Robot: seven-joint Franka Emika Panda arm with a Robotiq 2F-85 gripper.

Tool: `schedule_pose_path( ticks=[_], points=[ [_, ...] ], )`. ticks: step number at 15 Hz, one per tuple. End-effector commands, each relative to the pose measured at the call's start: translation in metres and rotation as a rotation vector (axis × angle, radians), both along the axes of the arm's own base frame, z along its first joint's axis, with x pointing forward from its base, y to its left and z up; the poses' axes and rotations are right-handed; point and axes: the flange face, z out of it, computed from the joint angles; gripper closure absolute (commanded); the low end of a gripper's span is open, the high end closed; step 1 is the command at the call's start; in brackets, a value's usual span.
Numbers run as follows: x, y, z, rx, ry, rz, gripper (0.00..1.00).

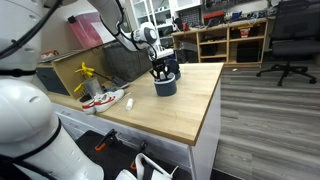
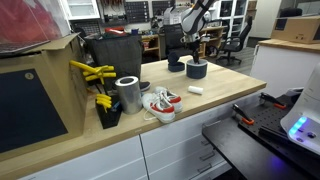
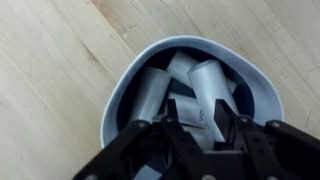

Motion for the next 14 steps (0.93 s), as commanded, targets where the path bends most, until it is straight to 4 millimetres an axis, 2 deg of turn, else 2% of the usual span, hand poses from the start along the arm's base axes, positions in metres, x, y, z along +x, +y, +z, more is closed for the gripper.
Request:
schedule_pose_path(
  ticks=[1,2,8,13,14],
  points=[
    [0.007,0.009,-0.013,-0.002,-0.021,0.014,0.57],
    [0.008,0.011,-0.017,0.003,-0.023,0.016,0.58],
    [0.012,0.021,-0.007,0.048,-0.031,0.018,0.53],
    [0.007,0.015,-0.003,0.086,-0.012,0.012,0.53],
    [0.008,0.012,-0.003,0.099,-0.005,0.023,0.46]
  ],
)
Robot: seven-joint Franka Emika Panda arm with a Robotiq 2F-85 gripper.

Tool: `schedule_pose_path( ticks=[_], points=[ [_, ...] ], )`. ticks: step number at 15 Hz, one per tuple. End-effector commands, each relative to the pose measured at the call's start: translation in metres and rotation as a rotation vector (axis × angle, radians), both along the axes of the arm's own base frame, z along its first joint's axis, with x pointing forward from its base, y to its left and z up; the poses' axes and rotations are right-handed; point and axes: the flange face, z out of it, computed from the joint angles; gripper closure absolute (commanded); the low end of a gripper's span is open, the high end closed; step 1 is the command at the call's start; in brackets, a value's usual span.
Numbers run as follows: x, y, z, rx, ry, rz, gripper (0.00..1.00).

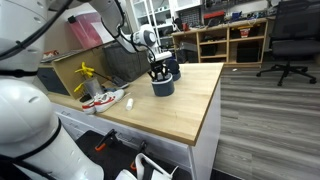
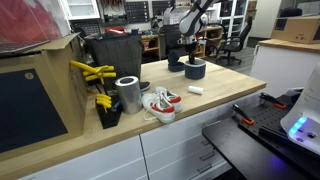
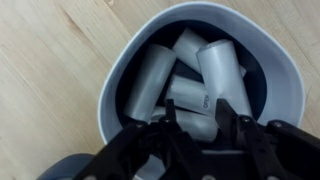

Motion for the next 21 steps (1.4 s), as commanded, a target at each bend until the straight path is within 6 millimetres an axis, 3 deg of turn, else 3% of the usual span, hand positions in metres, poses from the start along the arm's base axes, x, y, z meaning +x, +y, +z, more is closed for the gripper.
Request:
schedule_pose_path(
  ticks=[1,3,10,14,19,21],
  points=[
    [0.001,-0.009,0.008,0.055,0.018,0.031,0.40],
    [0.001,-0.019,0.010,0.081,0.029,0.057,0.32],
    [-0.003,-0.048,0.012,0.181,0.085,0.080,0.37],
    [-0.005,-0.054,-0.008,0.165,0.071,0.103,0.34],
    [0.006,-0.049,-0.039,0.113,0.031,0.127,0.42],
    [0.011,-0.045,-0.049,0.100,0.002,0.140,0.35]
  ],
)
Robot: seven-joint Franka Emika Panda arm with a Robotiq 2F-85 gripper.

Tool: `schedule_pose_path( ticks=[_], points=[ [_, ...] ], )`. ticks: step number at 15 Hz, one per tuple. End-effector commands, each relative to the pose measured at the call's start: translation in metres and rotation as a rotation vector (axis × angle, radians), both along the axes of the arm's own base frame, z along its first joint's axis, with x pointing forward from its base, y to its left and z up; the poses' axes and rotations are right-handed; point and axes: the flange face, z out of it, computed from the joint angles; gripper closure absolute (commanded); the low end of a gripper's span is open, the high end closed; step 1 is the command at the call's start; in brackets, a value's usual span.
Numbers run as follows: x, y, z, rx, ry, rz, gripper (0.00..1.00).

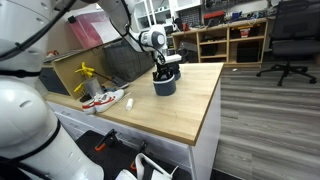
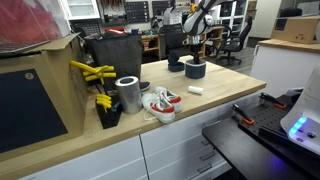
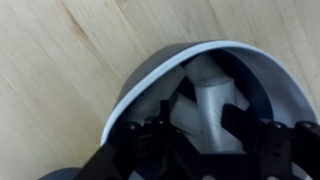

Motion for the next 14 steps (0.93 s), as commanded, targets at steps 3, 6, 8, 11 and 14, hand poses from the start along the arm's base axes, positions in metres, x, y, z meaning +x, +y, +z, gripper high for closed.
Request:
schedule_pose_path(
  ticks=[3,6,8,11,14],
  points=[
    [0.010,0.005,-0.038,-0.037,-0.059,0.038,0.25],
    [0.009,0.006,-0.035,-0.026,-0.055,0.036,0.15],
    [0.007,0.006,-0.033,-0.014,-0.035,0.026,0.10],
    [0.002,0.007,-0.046,-0.029,-0.030,0.023,0.06],
    [-0.002,0.009,-0.058,-0.049,-0.021,0.023,0.41]
  ],
)
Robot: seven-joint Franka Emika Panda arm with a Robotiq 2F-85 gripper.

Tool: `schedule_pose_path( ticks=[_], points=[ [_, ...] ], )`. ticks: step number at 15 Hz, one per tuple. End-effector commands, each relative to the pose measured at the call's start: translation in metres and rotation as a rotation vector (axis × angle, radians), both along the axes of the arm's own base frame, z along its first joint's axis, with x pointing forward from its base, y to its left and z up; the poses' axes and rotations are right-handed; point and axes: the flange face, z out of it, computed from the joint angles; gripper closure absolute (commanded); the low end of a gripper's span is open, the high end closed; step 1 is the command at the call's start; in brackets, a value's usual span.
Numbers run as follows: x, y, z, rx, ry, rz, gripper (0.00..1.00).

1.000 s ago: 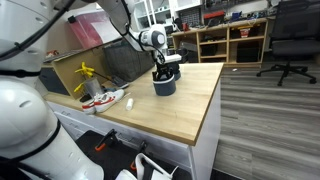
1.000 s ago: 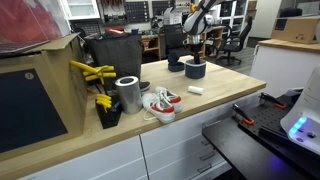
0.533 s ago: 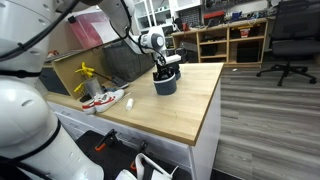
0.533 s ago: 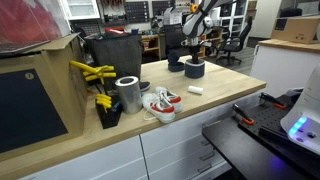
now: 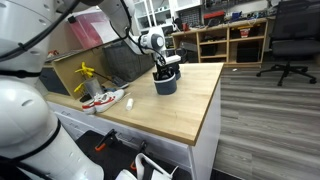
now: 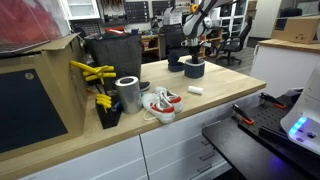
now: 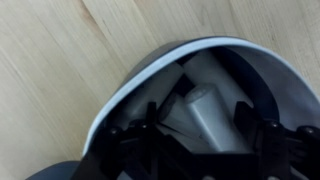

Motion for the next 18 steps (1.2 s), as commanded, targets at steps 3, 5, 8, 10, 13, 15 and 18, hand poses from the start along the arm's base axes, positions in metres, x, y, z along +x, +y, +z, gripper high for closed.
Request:
schedule_pose_path(
  ticks=[3,5,8,10,13,15,18],
  points=[
    [-0.008,0.004,-0.065,-0.036,0.008,-0.030,0.64],
    [-0.007,0.003,-0.061,-0.037,0.006,-0.045,0.77],
    [-0.005,0.001,-0.054,-0.045,-0.009,-0.061,0.96],
    [-0.002,0.001,-0.039,-0.038,-0.027,-0.076,0.97],
    [0.000,0.005,-0.012,-0.031,-0.061,-0.095,0.96],
    [0.002,0.010,0.009,-0.026,-0.099,-0.100,0.96],
    [0.006,0.017,0.055,-0.031,-0.171,-0.094,0.96]
  ],
)
